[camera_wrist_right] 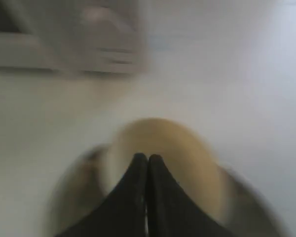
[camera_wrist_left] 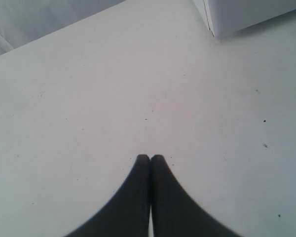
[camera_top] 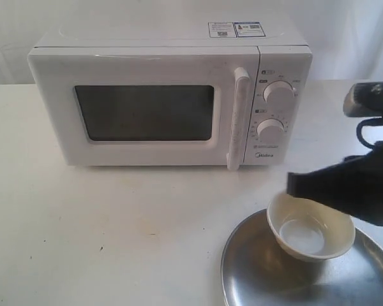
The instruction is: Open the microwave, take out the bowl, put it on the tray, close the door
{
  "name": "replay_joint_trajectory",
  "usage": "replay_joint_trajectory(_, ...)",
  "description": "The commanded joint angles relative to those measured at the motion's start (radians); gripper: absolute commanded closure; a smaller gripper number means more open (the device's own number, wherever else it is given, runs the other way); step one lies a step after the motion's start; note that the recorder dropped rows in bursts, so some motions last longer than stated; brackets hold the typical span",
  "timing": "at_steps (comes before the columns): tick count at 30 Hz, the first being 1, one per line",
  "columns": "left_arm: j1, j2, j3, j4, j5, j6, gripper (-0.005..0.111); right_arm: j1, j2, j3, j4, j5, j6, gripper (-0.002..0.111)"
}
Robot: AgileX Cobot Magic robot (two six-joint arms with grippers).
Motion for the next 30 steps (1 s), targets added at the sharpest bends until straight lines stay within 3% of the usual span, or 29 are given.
replay_joint_trajectory(1, 0.0, -0.002, -0.002, -0.002, -0.003, -0.003, 0.107, -0.14, -0.21, 0.131, 0.199, -0.749, 0.007, 0.108)
replay_joint_trajectory(5, 0.0, -0.002, -0.002, -0.002, -0.001, -0.003, 0.107, -0.302, -0.442, 0.293, 0.346, -0.947, 0.007, 0.108)
replay_joint_trajectory(13, 0.0, -0.002, -0.002, -0.002, -0.001, -0.003, 0.107, -0.639, -0.833, 0.535, 0.497, -0.947, 0.007, 0.108)
replay_joint_trajectory(18, 0.0, -0.002, -0.002, -0.002, -0.001, -0.003, 0.107, -0.844, -0.946, 0.608, 0.74, -0.854, 0.004, 0.108)
replay_joint_trajectory(24, 0.0, -0.002, -0.002, -0.002, -0.002, -0.003, 0.107, -0.901, -0.946, 0.608, 0.782, -0.453, 0.004, 0.108)
replay_joint_trajectory(30, 0.0, -0.002, -0.002, -0.002, -0.002, -0.003, 0.107, -0.901, -0.946, 0.608, 0.725, -0.465, -0.002, 0.108)
